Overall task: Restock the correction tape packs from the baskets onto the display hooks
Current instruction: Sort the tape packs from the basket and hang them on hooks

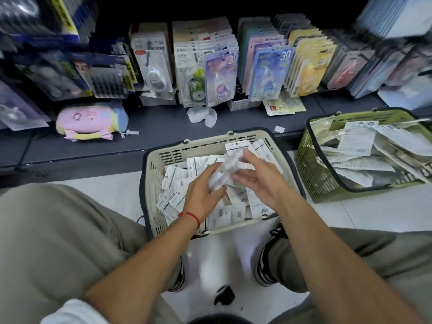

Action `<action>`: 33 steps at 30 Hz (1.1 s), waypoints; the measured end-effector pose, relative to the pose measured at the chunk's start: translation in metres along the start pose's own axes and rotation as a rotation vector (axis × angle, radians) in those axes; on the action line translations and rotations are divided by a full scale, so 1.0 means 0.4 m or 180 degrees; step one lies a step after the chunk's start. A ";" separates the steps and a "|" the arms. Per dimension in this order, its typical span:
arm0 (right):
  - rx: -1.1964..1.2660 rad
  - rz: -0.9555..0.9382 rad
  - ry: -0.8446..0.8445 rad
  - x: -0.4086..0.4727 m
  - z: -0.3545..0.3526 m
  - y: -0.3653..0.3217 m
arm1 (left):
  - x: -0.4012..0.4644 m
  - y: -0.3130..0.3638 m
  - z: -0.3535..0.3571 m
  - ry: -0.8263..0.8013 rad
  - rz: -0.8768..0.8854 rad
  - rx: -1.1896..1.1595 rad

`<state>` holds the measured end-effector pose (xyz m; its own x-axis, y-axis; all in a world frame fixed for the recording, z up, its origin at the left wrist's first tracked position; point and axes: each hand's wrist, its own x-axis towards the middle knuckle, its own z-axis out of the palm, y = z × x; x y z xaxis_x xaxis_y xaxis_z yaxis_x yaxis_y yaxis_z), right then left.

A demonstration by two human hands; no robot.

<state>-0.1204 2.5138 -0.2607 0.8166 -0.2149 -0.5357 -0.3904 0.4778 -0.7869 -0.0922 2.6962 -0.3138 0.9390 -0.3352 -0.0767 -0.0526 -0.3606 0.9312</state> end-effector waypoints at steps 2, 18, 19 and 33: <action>-0.0794 -0.0210 0.0541 0.009 -0.039 0.023 | 0.002 0.007 -0.006 0.0084 -0.0414 -0.0603; -0.3356 -0.0893 0.2092 0.054 -0.055 0.107 | -0.039 -0.022 -0.055 0.0252 -0.1640 -0.2045; -0.3168 -0.1165 0.2100 0.044 -0.050 0.082 | -0.037 -0.018 -0.053 0.0244 -0.1642 -0.2075; -0.2905 -0.1205 0.0896 0.177 0.094 0.064 | 0.081 0.049 -0.119 0.0344 -0.1467 -0.2088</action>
<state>-0.0566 2.5430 -0.3072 0.8700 -0.4651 -0.1637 -0.3983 -0.4672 -0.7893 -0.0466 2.7196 -0.2810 0.8471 -0.1792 -0.5003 0.5264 0.1535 0.8362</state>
